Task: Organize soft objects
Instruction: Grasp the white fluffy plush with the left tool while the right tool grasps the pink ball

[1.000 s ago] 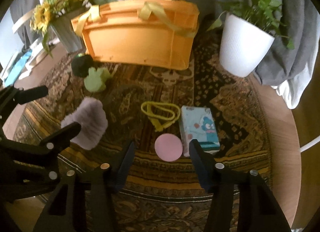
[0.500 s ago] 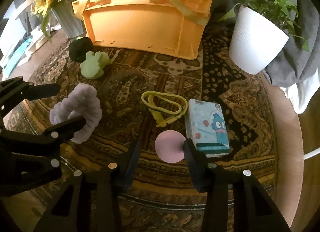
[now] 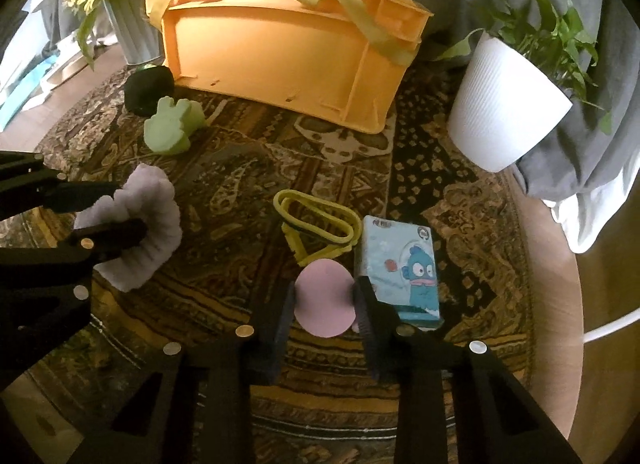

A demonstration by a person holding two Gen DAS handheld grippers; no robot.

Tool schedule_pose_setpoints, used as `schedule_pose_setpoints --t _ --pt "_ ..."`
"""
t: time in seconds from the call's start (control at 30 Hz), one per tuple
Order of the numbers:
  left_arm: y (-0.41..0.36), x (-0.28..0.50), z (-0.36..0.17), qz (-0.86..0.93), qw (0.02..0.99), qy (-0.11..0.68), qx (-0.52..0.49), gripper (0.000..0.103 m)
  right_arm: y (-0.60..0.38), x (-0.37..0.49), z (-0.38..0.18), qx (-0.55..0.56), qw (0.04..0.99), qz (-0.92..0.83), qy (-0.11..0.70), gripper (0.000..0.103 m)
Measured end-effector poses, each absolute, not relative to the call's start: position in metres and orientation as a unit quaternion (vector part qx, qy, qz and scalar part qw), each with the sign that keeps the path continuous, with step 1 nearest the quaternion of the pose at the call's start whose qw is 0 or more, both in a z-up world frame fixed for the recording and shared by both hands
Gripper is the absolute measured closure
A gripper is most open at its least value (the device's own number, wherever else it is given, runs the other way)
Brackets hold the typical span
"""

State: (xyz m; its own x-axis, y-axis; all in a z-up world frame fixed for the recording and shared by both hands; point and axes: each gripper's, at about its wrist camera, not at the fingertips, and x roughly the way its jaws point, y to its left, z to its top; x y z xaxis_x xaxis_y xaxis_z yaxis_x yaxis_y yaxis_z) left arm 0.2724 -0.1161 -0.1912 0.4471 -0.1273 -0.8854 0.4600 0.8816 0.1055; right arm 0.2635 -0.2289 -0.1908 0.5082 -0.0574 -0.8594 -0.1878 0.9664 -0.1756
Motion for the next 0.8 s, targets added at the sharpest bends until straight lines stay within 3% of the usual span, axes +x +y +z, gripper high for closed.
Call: schedule_pose_setpoints --t 0.8 --pt "-0.095 0.263 -0.145 -0.144 0.889 0.413 0.133 0.080 -0.219 0.252 -0.145 -0.110 0.896 0.043 0.427 0.074"
